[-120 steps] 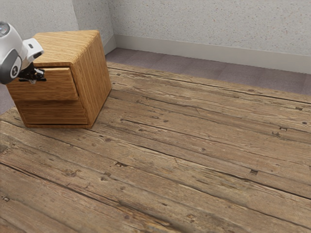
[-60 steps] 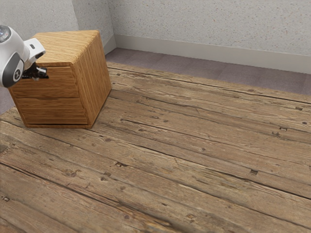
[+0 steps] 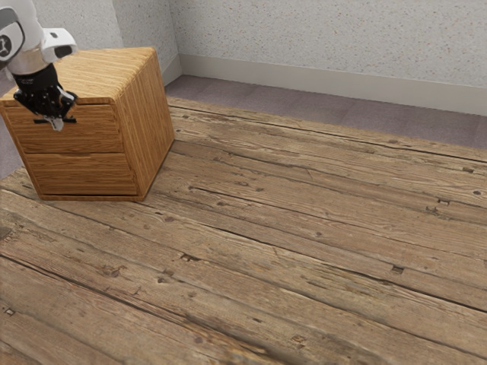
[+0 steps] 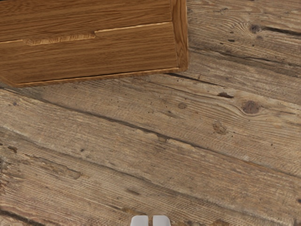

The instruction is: Push the drawer handle with one arm to close the drawer

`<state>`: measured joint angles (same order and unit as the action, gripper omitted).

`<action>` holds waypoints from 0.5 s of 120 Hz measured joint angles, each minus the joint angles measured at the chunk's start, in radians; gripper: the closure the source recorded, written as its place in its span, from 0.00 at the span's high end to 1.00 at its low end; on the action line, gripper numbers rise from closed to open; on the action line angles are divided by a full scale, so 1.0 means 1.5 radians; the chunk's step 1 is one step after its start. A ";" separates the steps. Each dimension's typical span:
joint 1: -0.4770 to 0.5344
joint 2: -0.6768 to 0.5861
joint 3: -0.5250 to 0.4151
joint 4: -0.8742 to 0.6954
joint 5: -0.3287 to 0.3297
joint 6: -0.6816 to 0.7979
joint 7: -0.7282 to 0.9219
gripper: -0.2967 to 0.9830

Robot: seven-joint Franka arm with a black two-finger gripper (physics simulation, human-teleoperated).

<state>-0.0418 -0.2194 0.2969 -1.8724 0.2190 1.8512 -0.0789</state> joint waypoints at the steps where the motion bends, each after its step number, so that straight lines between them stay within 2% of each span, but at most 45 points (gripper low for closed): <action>1: -0.001 -0.002 -0.002 0.001 0.000 -0.007 0.000 0.15; 6: -0.001 -0.016 -0.014 0.004 -0.001 -0.041 0.000 0.17; 23: -0.004 -0.045 -0.051 0.007 -0.029 -0.133 -0.002 0.42; 33: -0.020 -0.055 -0.055 0.007 -0.035 -0.165 -0.003 0.53; 60: -0.054 -0.062 -0.051 0.000 -0.039 -0.208 -0.006 0.69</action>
<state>-0.1224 -0.3124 0.2208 -1.8727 0.1603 1.5398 -0.0885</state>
